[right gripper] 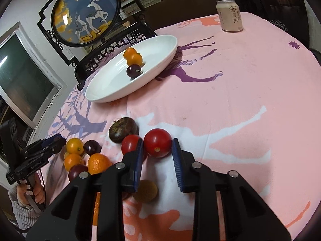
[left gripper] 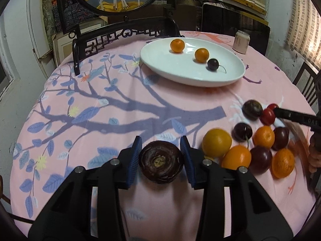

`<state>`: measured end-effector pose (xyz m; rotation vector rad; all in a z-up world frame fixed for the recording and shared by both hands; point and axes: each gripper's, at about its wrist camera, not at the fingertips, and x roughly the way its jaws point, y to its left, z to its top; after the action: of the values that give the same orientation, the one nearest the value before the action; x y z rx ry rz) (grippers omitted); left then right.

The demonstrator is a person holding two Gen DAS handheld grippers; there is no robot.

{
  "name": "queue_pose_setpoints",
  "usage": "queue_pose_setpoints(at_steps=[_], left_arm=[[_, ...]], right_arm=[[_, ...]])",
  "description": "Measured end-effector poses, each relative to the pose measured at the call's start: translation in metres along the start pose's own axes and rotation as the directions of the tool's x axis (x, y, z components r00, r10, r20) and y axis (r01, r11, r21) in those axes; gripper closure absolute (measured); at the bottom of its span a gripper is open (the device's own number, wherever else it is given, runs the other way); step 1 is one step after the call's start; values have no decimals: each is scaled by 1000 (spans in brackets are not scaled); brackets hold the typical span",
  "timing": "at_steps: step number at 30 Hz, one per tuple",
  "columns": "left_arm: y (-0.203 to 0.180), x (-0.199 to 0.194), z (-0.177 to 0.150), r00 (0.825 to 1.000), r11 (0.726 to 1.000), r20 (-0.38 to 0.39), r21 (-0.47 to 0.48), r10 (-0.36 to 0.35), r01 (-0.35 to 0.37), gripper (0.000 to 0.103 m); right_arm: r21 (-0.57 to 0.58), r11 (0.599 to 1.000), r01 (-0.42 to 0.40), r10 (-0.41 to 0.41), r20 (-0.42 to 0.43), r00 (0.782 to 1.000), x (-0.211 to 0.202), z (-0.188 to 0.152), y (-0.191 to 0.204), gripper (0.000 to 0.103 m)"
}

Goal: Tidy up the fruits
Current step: 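Place the dark brown fruit and the red tomato onto the white plate, opening both tools, then grasp the yellow orange with the left tool while the right tool grasps a dark brown fruit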

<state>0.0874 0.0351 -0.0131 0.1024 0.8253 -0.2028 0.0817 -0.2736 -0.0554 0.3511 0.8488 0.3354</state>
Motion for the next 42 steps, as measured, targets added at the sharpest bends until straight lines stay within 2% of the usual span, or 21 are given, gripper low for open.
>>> queue_pose_setpoints(at_steps=[3, 6, 10, 15, 16, 17, 18, 19, 21, 23, 28, 34, 38, 42], left_arm=[[-4, 2, 25, 1000, 1000, 17, 7, -3, 3, 63], [-18, 14, 60, 999, 1000, 30, 24, -18, 18, 63], [-39, 44, 99, 999, 999, 30, 34, -24, 23, 63], [-50, 83, 118, 1000, 1000, 0, 27, -4, 4, 61], [-49, 89, 120, 1000, 1000, -3, 20, -2, 2, 55], [-47, 91, 119, 1000, 1000, -5, 17, -3, 3, 46], [-46, 92, 119, 1000, 1000, -4, 18, -7, 7, 43], [-45, 93, 119, 1000, 1000, -3, 20, -9, 9, 39], [-42, 93, 118, 1000, 1000, -6, 20, -8, 8, 37], [-40, 92, 116, 1000, 1000, -6, 16, -15, 15, 35], [-37, 81, 106, 1000, 1000, 16, 24, 10, -10, 28], [-24, 56, 90, 999, 999, 42, -37, 2, -1, 21], [-23, 38, 70, 998, 999, 57, -24, 22, -21, 16], [-18, 25, 48, 998, 999, 49, -42, 27, -25, 14]], right_arm=[[8, 1000, -11, 11, 53, 999, -9, 12, 4, 75], [3, 999, -32, 31, 84, 996, -7, 39, 14, 74], [-11, 999, -45, 45, 77, 996, 23, 76, 31, 74], [-47, 998, -38, 41, 64, 997, 61, 102, 42, 73], [-56, 997, -44, 48, 63, 997, 66, 105, 43, 73], [-69, 996, -56, 59, 46, 997, 70, 106, 44, 70], [-78, 995, -65, 68, 31, 997, 73, 106, 44, 61], [-76, 996, -56, 59, 38, 998, 74, 105, 41, 60], [-59, 997, -46, 48, 43, 998, 73, 103, 36, 60], [-49, 996, -69, 71, 45, 996, 69, 101, 33, 60], [-53, 995, -89, 93, 71, 993, 40, 91, 38, 60], [-100, 989, -111, 120, 80, 990, 11, 62, 52, 60], [-125, 988, -88, 99, 85, 991, 1, 42, 55, 60], [-96, 993, -69, 77, 83, 994, -4, 28, 46, 56]])
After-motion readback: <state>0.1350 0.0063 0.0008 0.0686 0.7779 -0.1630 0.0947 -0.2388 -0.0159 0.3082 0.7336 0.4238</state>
